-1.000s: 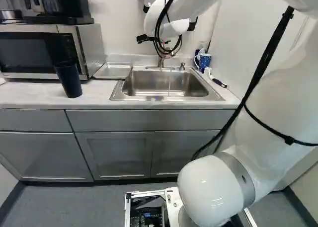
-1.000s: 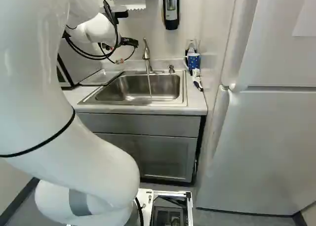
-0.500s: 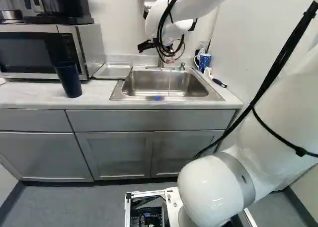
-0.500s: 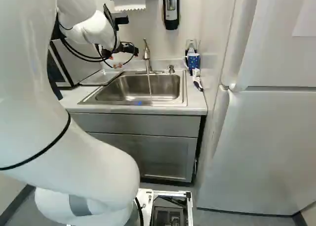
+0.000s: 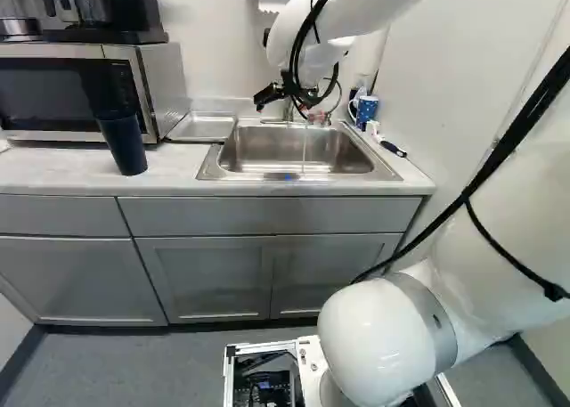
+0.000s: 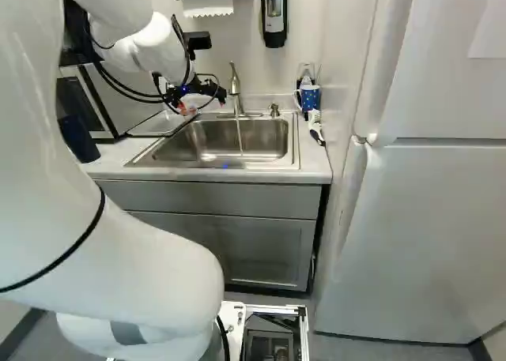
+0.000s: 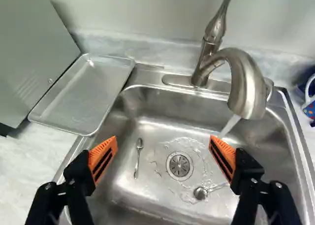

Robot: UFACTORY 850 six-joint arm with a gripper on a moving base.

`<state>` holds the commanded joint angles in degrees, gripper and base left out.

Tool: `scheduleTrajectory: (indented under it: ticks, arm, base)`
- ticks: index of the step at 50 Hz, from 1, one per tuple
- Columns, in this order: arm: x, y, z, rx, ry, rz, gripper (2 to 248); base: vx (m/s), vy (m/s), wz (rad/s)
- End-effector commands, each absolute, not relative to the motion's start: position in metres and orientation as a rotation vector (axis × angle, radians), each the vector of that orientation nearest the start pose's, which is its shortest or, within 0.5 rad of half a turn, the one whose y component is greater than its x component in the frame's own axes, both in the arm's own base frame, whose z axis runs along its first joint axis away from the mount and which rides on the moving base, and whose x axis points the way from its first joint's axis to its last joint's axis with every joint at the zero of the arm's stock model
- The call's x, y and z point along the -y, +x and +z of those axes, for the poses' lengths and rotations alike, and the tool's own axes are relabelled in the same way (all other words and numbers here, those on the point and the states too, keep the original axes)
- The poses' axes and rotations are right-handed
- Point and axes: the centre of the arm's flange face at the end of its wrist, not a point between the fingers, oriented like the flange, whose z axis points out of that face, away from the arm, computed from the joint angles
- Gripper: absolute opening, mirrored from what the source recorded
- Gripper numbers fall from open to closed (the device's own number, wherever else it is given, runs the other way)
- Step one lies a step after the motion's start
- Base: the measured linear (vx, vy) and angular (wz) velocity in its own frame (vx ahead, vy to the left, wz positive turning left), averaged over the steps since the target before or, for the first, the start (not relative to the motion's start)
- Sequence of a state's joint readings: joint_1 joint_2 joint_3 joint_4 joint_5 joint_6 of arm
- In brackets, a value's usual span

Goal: Rinse the cup and place it in the tray

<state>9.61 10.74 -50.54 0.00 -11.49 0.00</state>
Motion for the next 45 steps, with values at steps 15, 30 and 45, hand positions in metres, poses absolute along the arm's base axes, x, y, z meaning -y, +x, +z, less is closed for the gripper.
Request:
scheduleTrajectory:
  ticks: [15,30,45]
  arm:
    - [-0.057,0.417,0.608,0.194,-2.859,-1.158,247]
    - [-0.043,0.408,0.603,0.152,-2.913,-1.065,247]
    - [-0.042,0.408,0.603,0.15,-2.914,-1.065,247]
  base:
    - [0.0,0.0,0.0]
    - [0.0,0.0,0.0]
    - [0.0,0.0,0.0]
